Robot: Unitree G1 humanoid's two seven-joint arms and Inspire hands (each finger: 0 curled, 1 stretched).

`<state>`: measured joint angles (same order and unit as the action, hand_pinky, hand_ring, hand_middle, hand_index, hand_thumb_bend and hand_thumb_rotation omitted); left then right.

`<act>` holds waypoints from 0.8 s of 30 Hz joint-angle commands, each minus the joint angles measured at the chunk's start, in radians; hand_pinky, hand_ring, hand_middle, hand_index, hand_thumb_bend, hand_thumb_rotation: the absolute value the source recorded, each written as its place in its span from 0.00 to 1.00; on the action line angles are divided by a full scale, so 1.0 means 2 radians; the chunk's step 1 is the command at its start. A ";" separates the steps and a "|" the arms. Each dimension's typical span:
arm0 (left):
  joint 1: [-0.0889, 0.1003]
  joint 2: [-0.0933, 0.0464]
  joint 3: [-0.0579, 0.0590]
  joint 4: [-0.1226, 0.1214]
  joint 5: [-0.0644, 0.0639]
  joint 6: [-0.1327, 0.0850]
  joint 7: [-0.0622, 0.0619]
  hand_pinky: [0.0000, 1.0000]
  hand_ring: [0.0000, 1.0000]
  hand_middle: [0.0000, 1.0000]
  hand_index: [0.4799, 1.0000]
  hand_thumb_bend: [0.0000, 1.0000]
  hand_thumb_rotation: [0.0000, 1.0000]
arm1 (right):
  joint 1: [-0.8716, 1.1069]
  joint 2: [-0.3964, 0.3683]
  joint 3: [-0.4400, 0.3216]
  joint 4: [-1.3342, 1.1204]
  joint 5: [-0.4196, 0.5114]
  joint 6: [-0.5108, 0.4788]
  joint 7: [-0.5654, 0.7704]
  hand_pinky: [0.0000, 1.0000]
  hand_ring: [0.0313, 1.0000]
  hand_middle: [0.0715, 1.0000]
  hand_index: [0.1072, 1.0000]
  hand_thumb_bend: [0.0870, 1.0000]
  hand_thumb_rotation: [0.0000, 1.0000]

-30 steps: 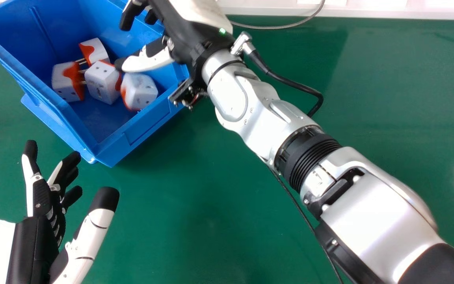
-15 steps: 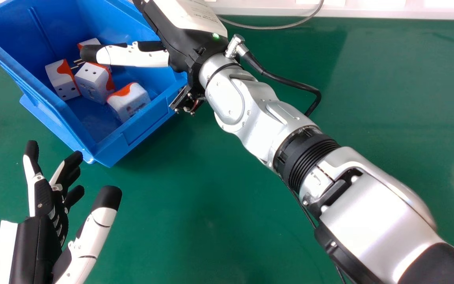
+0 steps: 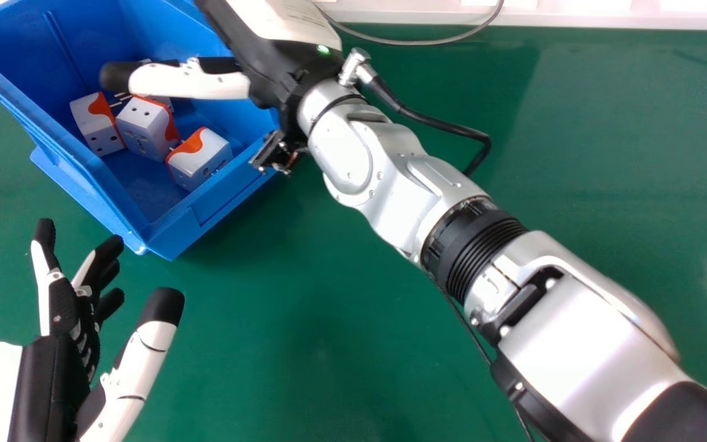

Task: Pick all objects and put in blue box

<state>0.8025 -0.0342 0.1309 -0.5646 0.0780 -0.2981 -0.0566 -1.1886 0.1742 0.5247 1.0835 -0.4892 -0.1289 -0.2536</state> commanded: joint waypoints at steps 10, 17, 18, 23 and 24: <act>-0.025 0.027 0.030 0.022 -0.018 -0.005 -0.004 0.91 0.93 0.92 0.84 0.73 0.69 | 0.249 0.001 0.049 -0.331 -0.006 0.013 -0.001 0.89 1.00 1.00 1.00 0.68 1.00; -0.039 0.034 0.037 0.039 -0.029 -0.004 -0.005 0.90 0.93 0.92 0.83 0.72 0.66 | 0.379 -0.047 0.040 -0.484 0.001 0.002 0.051 0.91 1.00 1.00 1.00 0.66 1.00; -0.041 0.035 0.039 0.042 -0.029 -0.005 -0.005 0.90 0.93 0.92 0.83 0.72 0.66 | 0.390 -0.052 0.038 -0.494 0.002 0.000 0.055 0.92 1.00 1.00 1.00 0.65 1.00; -0.048 0.035 0.041 0.052 -0.031 -0.008 -0.005 0.90 0.93 0.92 0.83 0.73 0.65 | 0.473 -0.107 0.022 -0.563 0.008 -0.038 0.080 0.95 1.00 1.00 1.00 0.63 1.00; -0.049 0.035 0.041 0.053 -0.031 -0.008 -0.005 0.90 0.93 0.92 0.83 0.73 0.65 | 0.494 -0.122 0.016 -0.579 0.006 -0.046 0.081 0.94 1.00 1.00 1.00 0.62 1.00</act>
<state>0.7054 0.0301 0.2114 -0.4550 0.0251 -0.2953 -0.0661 -0.2400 -0.0450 0.5764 -0.0062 -0.4813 -0.1770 -0.0982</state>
